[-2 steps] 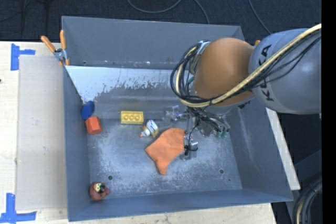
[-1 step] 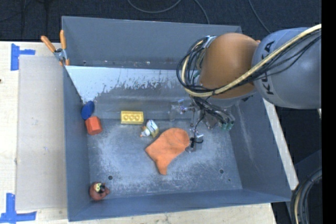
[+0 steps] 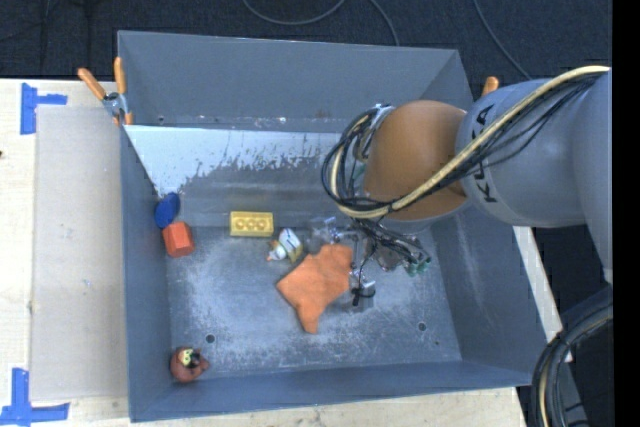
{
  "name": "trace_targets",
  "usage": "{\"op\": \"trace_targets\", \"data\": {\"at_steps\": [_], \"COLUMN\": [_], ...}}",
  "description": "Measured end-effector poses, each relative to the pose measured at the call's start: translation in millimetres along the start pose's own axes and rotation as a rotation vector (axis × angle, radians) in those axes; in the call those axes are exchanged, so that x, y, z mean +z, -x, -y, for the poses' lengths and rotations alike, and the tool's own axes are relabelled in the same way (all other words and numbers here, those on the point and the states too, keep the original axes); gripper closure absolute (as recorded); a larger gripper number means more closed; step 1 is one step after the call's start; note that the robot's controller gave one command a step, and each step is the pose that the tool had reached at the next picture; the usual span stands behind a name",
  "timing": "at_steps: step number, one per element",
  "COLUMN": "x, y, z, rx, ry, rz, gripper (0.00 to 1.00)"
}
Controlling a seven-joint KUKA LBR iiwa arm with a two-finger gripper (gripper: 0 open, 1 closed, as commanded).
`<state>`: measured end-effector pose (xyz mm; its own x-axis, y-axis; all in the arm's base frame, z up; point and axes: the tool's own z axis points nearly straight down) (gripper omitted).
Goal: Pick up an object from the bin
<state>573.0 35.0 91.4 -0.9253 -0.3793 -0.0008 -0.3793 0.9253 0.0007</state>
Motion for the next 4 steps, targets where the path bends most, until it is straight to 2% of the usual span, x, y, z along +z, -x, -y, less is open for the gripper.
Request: {"op": "trace_targets", "data": {"at_steps": [1,2,3,4], "x": [21,21,14,-17], "y": [9.8,9.8,7.7,7.3], "z": [3,3,2,1], "rx": [-0.013,-0.013,-0.012,-0.013], "ry": [0.0,0.0,0.002,0.003], "rz": [0.002,0.002,-0.005,-0.006], "gripper": [1.0,1.0,1.0,1.0]}}
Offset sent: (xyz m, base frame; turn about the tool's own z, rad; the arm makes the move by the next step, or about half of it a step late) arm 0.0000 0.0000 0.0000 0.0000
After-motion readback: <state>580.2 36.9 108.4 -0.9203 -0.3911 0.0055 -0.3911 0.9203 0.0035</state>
